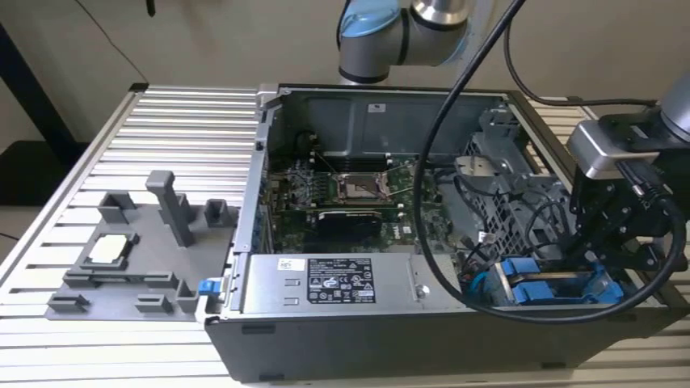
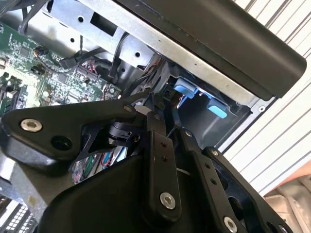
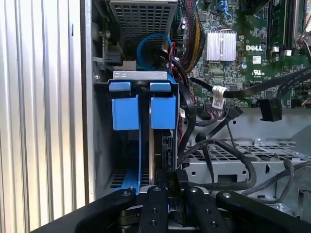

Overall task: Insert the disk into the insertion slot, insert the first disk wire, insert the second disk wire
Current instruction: 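Insert the first disk wire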

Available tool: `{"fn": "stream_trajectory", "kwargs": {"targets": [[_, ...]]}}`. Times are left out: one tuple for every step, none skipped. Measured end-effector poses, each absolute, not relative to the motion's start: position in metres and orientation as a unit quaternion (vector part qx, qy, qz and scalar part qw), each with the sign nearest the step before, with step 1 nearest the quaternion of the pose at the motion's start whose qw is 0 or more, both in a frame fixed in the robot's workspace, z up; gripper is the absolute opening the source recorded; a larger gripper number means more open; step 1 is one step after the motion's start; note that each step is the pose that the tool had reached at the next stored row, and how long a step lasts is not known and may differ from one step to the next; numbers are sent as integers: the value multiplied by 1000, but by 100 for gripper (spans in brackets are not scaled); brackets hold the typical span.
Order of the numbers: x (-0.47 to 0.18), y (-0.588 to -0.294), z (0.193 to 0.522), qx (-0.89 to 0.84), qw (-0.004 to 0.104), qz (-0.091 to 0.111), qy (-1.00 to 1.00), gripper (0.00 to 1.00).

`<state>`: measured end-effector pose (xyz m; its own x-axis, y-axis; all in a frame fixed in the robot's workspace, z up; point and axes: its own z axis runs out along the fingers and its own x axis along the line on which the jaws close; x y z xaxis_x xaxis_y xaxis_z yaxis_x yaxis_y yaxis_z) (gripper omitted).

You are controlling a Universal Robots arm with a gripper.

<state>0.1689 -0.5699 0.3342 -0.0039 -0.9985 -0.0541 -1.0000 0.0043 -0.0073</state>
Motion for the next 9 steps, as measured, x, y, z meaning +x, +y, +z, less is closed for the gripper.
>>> {"fn": "stream_trajectory", "kwargs": {"targets": [[169,-570,334,-705,22,17,708,19],[169,-570,334,-705,22,18,708,20],[169,-570,335,-705,22,18,708,20],[169,-570,338,-705,22,18,708,20],[169,-570,343,-705,21,17,708,27],[169,-570,346,-705,21,18,708,27],[169,-570,350,-705,21,18,708,27],[169,-570,354,-705,21,18,708,27],[169,-570,359,-705,21,18,708,27]]}}
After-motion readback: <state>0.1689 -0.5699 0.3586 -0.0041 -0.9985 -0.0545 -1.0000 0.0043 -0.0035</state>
